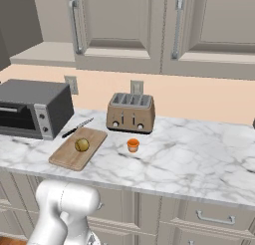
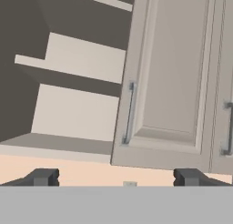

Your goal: Pick the bread, place it on the cutting board, pick the jam, place it on the counter, and close the cabinet.

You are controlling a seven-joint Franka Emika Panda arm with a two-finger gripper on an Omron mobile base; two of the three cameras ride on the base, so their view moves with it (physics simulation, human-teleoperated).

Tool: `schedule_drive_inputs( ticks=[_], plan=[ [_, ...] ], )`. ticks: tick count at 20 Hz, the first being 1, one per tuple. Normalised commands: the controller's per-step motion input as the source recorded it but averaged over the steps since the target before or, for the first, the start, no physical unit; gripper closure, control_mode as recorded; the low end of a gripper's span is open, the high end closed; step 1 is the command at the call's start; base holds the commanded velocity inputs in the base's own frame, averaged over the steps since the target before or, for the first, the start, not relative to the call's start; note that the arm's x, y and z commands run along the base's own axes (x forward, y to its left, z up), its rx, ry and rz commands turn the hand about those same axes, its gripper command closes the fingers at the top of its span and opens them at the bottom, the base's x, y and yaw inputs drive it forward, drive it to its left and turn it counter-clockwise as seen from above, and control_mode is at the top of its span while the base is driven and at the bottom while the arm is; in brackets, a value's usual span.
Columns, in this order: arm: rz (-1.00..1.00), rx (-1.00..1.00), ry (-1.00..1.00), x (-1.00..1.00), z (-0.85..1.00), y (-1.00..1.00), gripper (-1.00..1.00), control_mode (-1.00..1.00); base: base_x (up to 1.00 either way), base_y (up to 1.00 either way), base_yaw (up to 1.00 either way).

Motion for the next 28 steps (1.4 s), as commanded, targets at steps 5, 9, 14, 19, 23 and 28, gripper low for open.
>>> schedule_drive_inputs(
  ticks=[5,9,14,19,23,28],
  plan=[
    [0.00,-0.01,0.00,-0.18,0.00,0.35,-1.00,-1.00,0.00,0.00,0.00],
    [0.00,0.00,0.00,-0.22,0.00,0.34,-1.00,-1.00,0.00,0.00,0.00],
    [0.02,0.00,0.00,-0.19,0.00,0.33,-1.00,-1.00,0.00,0.00,0.00],
    [0.11,0.00,0.00,-0.07,0.00,0.32,-1.00,-1.00,0.00,0.00,0.00],
    [0.15,0.00,0.00,-0.08,-0.06,0.33,-1.00,-1.00,0.00,0.00,0.00],
    [0.15,-0.01,0.00,-0.04,-0.09,0.40,-1.00,-1.00,0.00,0.00,0.00]
  ],
)
